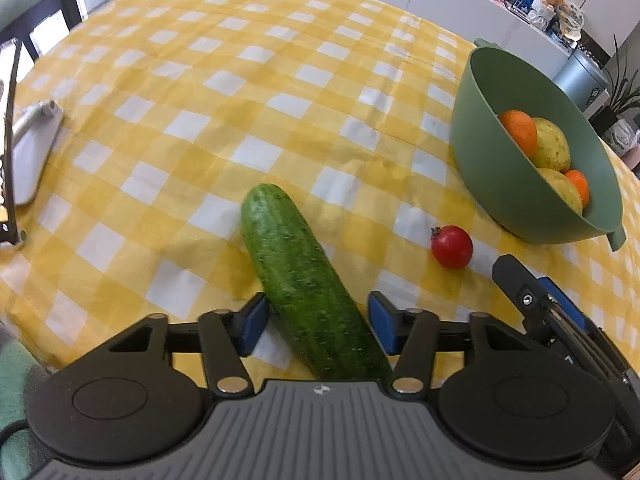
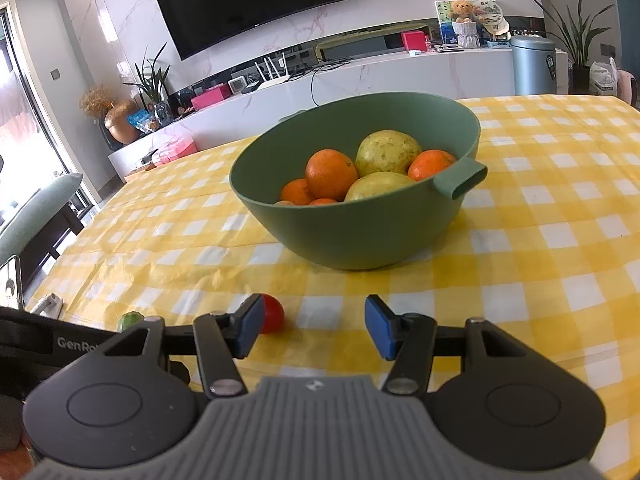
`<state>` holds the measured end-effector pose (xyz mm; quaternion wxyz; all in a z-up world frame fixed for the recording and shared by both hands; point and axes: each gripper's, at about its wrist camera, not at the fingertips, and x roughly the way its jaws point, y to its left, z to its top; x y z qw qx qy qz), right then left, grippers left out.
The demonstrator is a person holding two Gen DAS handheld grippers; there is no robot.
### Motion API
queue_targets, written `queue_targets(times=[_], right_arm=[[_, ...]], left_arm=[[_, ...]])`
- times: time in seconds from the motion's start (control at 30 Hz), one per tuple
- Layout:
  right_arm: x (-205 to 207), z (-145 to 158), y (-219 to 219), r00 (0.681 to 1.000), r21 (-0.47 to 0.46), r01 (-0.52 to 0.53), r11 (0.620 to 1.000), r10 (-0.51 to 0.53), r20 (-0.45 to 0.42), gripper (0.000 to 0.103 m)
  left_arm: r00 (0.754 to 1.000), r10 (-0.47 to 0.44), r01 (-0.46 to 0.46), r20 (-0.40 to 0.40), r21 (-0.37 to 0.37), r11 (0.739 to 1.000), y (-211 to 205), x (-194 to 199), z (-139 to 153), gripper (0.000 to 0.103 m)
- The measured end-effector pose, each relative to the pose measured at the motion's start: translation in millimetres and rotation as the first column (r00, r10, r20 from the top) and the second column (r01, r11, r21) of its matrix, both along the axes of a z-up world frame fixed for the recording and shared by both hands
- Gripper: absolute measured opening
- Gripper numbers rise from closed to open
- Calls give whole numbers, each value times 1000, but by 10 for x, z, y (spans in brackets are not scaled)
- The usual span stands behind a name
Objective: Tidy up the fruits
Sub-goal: 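Move left tool to the green cucumber while right tool approaches the red tomato, then grasp the cucumber with left tool while right tool grasps the red tomato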
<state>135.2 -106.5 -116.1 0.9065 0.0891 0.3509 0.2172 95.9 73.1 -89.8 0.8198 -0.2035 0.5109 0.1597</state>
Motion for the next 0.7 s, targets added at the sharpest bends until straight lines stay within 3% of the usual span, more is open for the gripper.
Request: queue_targets(times=[0.1,0.27,0.47,0.7], right_arm=[[1,-7,-1,1000,0,-1,1000,1,-3,53],[3,-10,0,1000,0,-1,1000,1,-3,53],[12,-25,33,1000,-12,-13,1000,13,4,53],[-14,2,100,998,-48,-35,998,37,56,53]], left_arm=[[1000,-26,26,17,-2,1000,21,-10,3,56],[990,-124,121,60,61,991,-7,33,75,48],[948,-302,286,104,147,947,-90,227,198,46],[924,-366,355,112,110,929,-3,436,89,46]])
